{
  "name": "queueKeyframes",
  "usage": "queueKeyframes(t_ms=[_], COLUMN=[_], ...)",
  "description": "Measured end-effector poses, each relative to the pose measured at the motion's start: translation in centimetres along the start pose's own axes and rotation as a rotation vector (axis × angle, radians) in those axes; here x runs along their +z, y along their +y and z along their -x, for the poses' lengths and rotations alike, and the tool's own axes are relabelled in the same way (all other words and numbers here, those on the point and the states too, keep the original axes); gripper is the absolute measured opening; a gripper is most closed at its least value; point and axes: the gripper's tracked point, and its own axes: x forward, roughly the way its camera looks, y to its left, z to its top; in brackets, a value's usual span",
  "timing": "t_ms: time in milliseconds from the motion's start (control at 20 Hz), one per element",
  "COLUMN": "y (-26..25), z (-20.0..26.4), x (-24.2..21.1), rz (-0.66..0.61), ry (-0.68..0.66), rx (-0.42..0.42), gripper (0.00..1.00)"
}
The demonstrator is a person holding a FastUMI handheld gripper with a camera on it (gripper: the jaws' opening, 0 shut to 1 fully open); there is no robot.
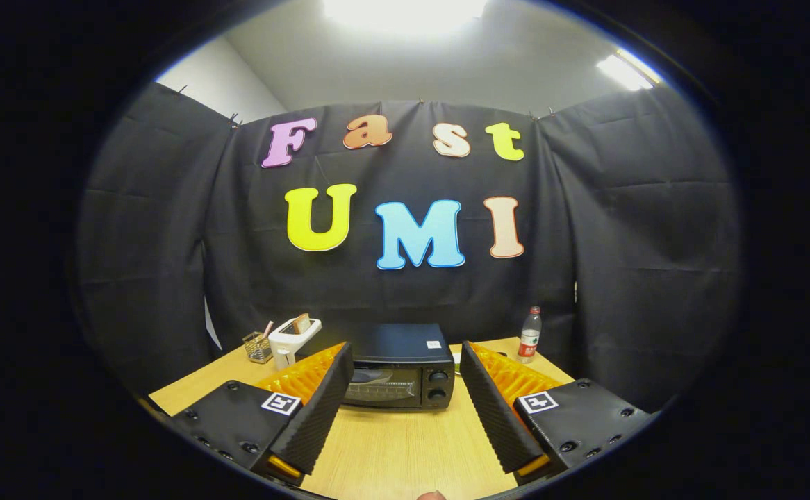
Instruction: Open the toaster oven, put the food inside, and close the toaster oven door.
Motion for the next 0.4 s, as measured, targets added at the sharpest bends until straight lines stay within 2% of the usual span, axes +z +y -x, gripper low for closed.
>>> queueKeyframes(t_ms=[400], y=[-0.10], z=[-0.82], x=[-0.05], rz=[0.004], ry=[-0.001], rx=[0.007], gripper=[0.98])
